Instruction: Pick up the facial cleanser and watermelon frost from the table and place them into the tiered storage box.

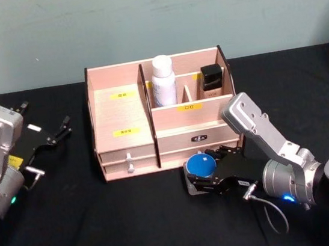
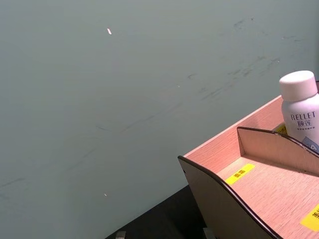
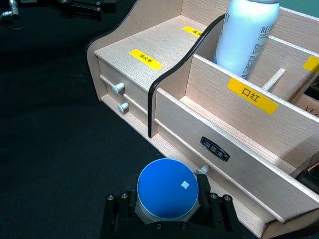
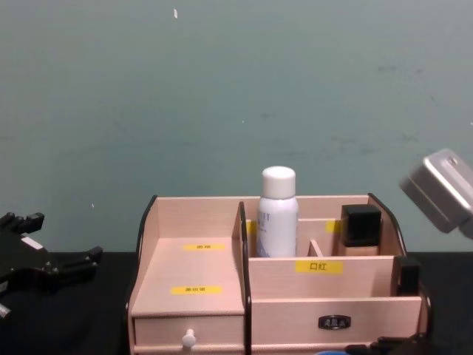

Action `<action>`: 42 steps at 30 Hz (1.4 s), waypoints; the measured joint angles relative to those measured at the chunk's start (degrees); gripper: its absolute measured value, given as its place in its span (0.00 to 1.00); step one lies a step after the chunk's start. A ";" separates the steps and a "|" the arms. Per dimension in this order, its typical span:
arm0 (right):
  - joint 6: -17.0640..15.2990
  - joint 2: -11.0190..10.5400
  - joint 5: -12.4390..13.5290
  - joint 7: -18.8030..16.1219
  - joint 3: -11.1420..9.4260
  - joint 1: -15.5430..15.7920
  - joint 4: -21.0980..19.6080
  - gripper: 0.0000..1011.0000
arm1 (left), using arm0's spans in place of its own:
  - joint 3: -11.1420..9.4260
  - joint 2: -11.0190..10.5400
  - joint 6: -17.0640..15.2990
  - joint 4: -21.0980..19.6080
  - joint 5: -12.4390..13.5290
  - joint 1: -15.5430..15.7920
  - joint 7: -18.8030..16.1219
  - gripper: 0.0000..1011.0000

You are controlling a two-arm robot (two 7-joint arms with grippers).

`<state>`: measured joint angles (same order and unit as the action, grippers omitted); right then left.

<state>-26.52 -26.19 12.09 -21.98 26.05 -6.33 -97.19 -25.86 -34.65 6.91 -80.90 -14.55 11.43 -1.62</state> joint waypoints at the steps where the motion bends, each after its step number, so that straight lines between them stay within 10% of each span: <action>1: -0.01 -0.01 0.02 0.00 0.00 0.00 0.00 0.75 | 0.00 0.00 0.00 0.00 0.00 0.00 0.00 0.99; 32: -1.71 -1.73 2.94 -2.68 -1.32 0.67 -7.35 0.72 | 0.00 0.00 0.00 0.00 0.00 0.00 0.00 0.99; 42: -3.32 0.37 3.95 -2.11 1.50 -3.08 -9.70 0.72 | 0.00 0.00 0.00 0.00 0.00 0.00 0.00 0.99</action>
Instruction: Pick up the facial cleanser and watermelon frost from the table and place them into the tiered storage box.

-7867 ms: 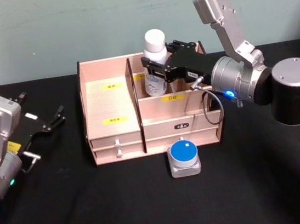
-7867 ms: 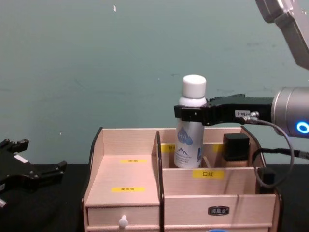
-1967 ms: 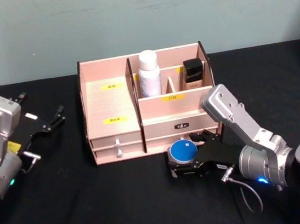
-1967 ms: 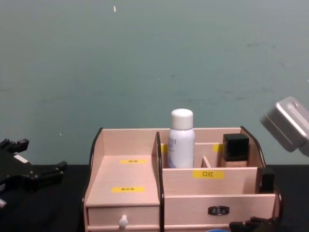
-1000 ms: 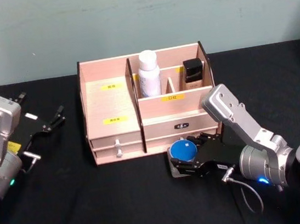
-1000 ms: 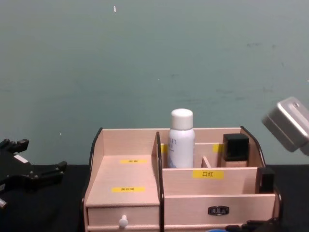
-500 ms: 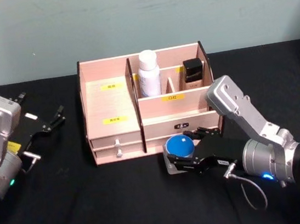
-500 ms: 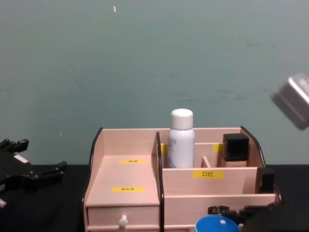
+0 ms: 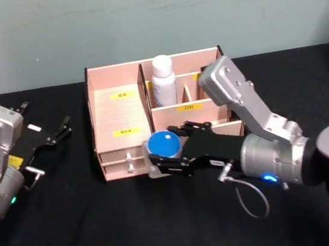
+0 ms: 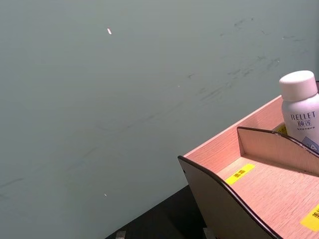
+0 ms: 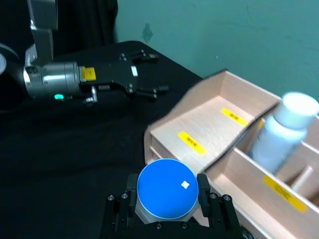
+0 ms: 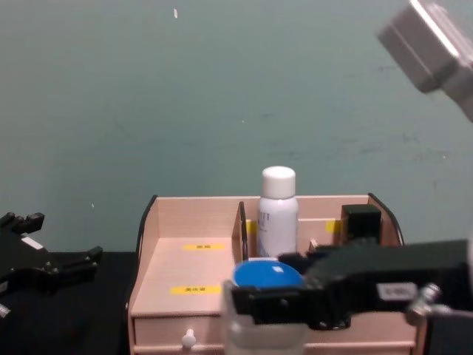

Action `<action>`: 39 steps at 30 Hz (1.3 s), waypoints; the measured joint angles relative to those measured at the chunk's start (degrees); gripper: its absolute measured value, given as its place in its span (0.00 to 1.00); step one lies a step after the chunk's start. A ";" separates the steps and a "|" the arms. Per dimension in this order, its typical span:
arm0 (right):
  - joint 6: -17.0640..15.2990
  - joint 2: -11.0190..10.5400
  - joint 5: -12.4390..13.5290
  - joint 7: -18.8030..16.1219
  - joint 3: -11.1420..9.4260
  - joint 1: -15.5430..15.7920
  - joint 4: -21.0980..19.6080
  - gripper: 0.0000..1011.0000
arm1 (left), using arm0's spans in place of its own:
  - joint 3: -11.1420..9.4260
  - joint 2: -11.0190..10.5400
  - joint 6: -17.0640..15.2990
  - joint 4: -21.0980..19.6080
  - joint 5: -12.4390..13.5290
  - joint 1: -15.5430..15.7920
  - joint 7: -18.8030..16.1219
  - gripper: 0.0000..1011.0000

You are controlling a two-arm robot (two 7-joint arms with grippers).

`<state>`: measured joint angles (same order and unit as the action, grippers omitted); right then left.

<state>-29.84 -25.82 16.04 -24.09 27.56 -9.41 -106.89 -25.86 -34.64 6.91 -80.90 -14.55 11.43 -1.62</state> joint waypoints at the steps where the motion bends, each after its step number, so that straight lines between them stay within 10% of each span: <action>1: -0.06 0.34 -0.03 0.18 0.33 -0.41 0.17 0.72 | 0.00 0.00 0.00 0.00 0.00 0.00 0.00 0.99; 15: -1.06 8.04 -3.55 3.72 4.14 -7.30 7.21 0.72 | 0.00 0.00 0.00 0.00 0.00 0.00 0.00 0.99; 39: 0.86 15.33 -7.48 4.79 2.82 -13.84 18.95 0.72 | 0.00 0.00 0.00 0.00 0.00 0.00 0.00 0.99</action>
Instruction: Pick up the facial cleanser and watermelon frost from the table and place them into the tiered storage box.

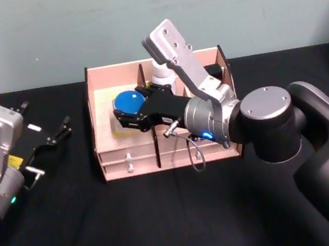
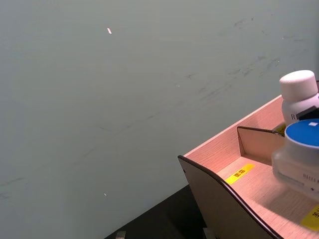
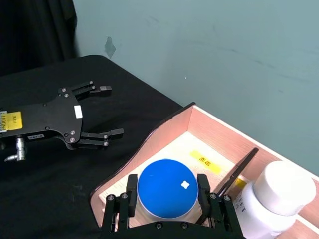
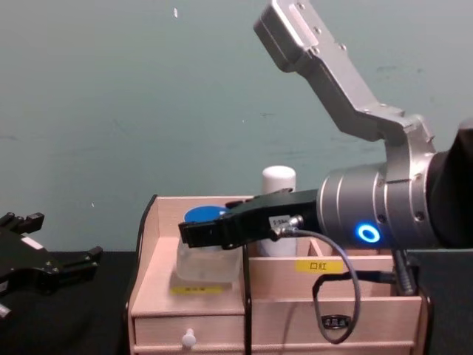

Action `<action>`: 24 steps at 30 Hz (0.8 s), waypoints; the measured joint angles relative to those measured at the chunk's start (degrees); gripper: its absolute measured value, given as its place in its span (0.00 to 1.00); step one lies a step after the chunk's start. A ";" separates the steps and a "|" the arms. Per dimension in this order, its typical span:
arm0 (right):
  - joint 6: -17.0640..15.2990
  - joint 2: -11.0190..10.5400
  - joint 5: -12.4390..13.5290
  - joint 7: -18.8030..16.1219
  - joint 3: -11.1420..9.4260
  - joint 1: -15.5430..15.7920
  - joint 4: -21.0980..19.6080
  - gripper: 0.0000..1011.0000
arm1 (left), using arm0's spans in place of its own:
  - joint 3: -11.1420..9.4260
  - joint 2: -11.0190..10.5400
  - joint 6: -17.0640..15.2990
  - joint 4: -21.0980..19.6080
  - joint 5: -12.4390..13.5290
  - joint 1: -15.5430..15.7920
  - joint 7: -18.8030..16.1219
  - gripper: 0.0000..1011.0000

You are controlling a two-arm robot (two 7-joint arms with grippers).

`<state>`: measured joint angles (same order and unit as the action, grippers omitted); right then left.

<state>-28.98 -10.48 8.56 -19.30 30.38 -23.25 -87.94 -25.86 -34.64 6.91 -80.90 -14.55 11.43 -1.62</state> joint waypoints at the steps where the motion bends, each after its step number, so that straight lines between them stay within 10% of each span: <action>1: 0.07 0.28 -0.18 -0.08 0.01 -0.17 0.53 0.72 | 0.00 0.00 0.00 0.00 0.00 0.00 0.00 0.99; 24: 0.29 2.97 -2.46 -0.38 -0.29 -1.70 5.21 0.72 | 0.00 0.00 0.00 0.00 0.00 0.00 0.00 0.99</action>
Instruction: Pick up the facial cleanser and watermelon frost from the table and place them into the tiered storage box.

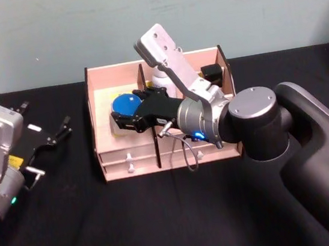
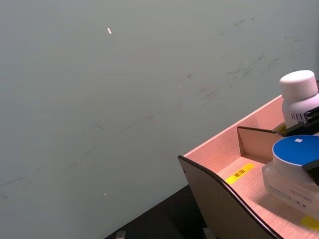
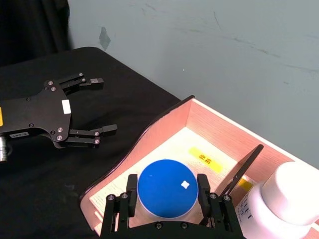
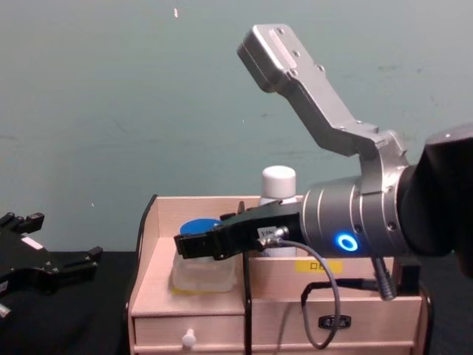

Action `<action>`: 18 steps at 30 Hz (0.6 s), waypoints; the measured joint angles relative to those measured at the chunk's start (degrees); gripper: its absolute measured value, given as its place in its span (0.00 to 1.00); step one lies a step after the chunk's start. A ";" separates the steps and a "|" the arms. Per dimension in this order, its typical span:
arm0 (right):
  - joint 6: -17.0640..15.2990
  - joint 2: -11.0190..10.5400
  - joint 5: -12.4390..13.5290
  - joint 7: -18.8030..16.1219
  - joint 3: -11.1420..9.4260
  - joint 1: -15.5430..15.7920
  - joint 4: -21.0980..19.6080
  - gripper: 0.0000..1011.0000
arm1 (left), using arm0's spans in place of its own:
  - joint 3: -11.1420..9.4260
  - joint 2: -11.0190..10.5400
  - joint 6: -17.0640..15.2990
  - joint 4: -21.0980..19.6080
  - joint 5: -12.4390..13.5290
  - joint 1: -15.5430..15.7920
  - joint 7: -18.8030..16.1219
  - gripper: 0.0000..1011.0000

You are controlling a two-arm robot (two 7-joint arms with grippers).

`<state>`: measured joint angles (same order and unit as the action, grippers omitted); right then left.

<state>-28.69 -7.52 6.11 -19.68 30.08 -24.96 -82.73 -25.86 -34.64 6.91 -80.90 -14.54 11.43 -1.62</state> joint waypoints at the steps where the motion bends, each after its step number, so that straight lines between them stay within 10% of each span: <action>1: 0.00 0.00 0.00 0.00 0.00 0.00 0.00 0.72 | 0.00 0.00 0.00 0.00 0.00 0.00 0.00 0.99; 18: 0.01 -0.12 0.09 0.03 0.02 0.08 -0.24 0.86 | 0.00 0.00 0.00 0.00 0.00 0.00 0.00 0.99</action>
<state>-28.68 -7.64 6.20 -19.66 30.10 -24.87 -82.97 -25.86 -34.64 6.91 -80.90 -14.55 11.43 -1.62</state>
